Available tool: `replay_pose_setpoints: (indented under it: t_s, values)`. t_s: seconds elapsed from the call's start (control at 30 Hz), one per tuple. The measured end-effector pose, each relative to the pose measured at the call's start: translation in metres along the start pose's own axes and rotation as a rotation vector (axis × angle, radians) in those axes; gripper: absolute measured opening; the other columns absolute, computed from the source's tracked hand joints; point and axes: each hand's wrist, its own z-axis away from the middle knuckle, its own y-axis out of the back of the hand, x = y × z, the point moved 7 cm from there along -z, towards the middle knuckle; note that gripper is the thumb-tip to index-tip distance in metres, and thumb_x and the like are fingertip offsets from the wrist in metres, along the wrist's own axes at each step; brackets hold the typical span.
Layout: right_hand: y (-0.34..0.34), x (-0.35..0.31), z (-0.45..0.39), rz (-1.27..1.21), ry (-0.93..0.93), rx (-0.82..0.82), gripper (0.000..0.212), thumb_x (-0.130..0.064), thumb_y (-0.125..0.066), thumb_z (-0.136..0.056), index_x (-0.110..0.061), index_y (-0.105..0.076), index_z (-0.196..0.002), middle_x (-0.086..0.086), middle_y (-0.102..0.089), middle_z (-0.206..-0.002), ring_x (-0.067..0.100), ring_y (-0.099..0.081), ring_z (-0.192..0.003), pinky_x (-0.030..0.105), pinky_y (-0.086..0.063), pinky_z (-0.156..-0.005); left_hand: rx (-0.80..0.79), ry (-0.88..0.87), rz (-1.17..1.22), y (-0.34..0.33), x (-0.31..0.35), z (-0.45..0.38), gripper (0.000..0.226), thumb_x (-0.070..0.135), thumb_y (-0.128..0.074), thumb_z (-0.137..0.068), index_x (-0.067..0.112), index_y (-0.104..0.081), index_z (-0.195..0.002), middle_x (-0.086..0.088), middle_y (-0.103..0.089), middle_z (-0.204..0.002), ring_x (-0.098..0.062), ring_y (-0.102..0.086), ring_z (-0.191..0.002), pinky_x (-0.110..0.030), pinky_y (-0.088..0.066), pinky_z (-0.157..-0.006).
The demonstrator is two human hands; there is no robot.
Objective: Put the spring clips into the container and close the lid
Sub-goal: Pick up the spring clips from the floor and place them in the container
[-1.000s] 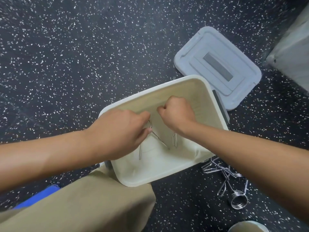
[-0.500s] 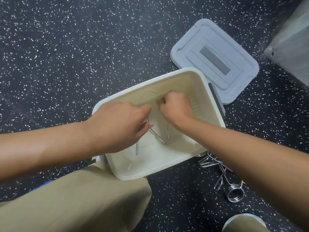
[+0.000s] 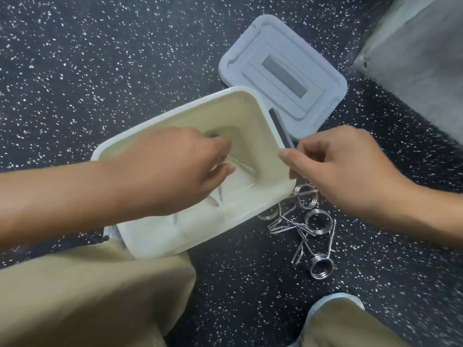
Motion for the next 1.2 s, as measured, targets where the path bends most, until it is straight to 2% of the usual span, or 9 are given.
replay_pose_setpoints:
  t_s: [0.1,0.23,0.4,0.6,0.7,0.77,0.83,0.93,1.2]
  values:
    - [0.023,0.027,0.023,0.006,-0.068,0.023,0.049,-0.041,-0.063,-0.095,-0.013,-0.067,-0.055,-0.009,-0.052,-0.04,0.005,-0.042,-0.036,0.016,-0.033,-0.042,0.005,-0.04,0.022,0.003,0.019,-0.009,0.042,0.056,-0.028,-0.094,0.024,-0.055,-0.096,0.006,-0.055,-0.065,-0.03,-0.059,-0.064,-0.034,-0.039,-0.054]
    - [0.041,0.067,0.055,-0.015,-0.143,0.072,0.047,-0.043,-0.064,-0.094,-0.014,-0.071,-0.058,0.012,-0.056,-0.049,0.007,-0.039,-0.037,0.017,-0.033,-0.04,0.026,-0.132,0.043,0.002,0.053,-0.02,0.04,0.055,-0.029,-0.096,0.025,-0.055,-0.095,0.005,-0.055,-0.067,-0.026,-0.052,-0.062,-0.033,-0.038,-0.053]
    - [0.027,0.127,0.082,-0.095,-0.293,0.126,0.049,-0.042,-0.065,-0.095,-0.006,-0.068,-0.062,0.019,-0.056,-0.054,0.008,-0.035,-0.037,0.018,-0.028,-0.037,-0.088,-0.202,0.047,-0.011,0.099,-0.035,0.042,0.056,-0.024,-0.097,0.025,-0.052,-0.098,0.005,-0.056,-0.068,-0.021,-0.055,-0.062,-0.035,-0.045,-0.056]
    - [-0.024,0.169,0.088,-0.139,-0.36,0.054,0.041,-0.039,-0.063,-0.097,-0.015,-0.067,-0.064,-0.004,-0.054,-0.048,0.008,-0.039,-0.04,0.02,-0.031,-0.042,-0.231,-0.3,0.152,-0.059,0.145,-0.024,0.029,0.048,-0.035,-0.103,0.022,-0.045,-0.095,0.003,-0.058,-0.086,-0.021,-0.052,-0.07,-0.036,-0.044,-0.063]
    - [-0.056,0.175,0.089,-0.046,-0.338,-0.03,0.021,-0.034,-0.064,-0.097,-0.024,-0.07,-0.08,-0.011,-0.065,-0.066,0.003,-0.051,-0.055,0.015,-0.034,-0.051,-0.357,-0.241,0.178,-0.099,0.147,-0.018,0.021,0.044,-0.043,-0.102,0.026,-0.034,-0.096,0.004,-0.047,-0.094,-0.016,-0.047,-0.074,-0.031,-0.039,-0.069]
    - [-0.072,0.179,0.09,0.042,-0.314,-0.064,0.012,-0.032,-0.062,-0.097,-0.028,-0.071,-0.091,-0.012,-0.067,-0.085,0.005,-0.058,-0.071,0.023,-0.044,-0.064,-0.421,-0.194,0.168,-0.12,0.143,-0.017,0.023,0.043,-0.048,-0.101,0.023,-0.037,-0.103,-0.001,-0.047,-0.105,-0.019,-0.052,-0.086,-0.034,-0.046,-0.077]
    - [-0.084,0.181,0.093,0.119,-0.293,-0.098,0.013,-0.028,-0.057,-0.098,-0.026,-0.07,-0.095,-0.005,-0.068,-0.101,0.017,-0.063,-0.085,0.035,-0.052,-0.077,-0.488,-0.158,0.098,-0.138,0.137,-0.017,0.035,0.043,-0.051,-0.1,0.015,-0.044,-0.12,-0.009,-0.048,-0.126,-0.027,-0.055,-0.108,-0.04,-0.049,-0.092]
    - [-0.09,0.183,0.098,0.184,-0.299,-0.131,0.018,-0.027,-0.053,-0.098,-0.023,-0.07,-0.103,-0.001,-0.069,-0.112,0.023,-0.065,-0.097,0.04,-0.054,-0.083,-0.606,-0.157,-0.085,-0.161,0.127,-0.015,0.051,0.046,-0.049,-0.1,0.009,-0.046,-0.136,-0.014,-0.043,-0.144,-0.036,-0.045,-0.129,-0.047,-0.044,-0.108]
    - [-0.112,0.187,0.096,0.312,-0.15,-0.243,0.034,-0.032,-0.05,-0.101,-0.015,-0.07,-0.121,-0.002,-0.06,-0.143,0.019,-0.04,-0.133,0.037,-0.034,-0.111,-0.563,-0.304,-0.358,-0.18,0.122,-0.01,0.05,0.047,-0.043,-0.101,0.004,-0.064,-0.117,-0.018,-0.053,-0.122,-0.037,-0.049,-0.113,-0.048,-0.048,-0.095]
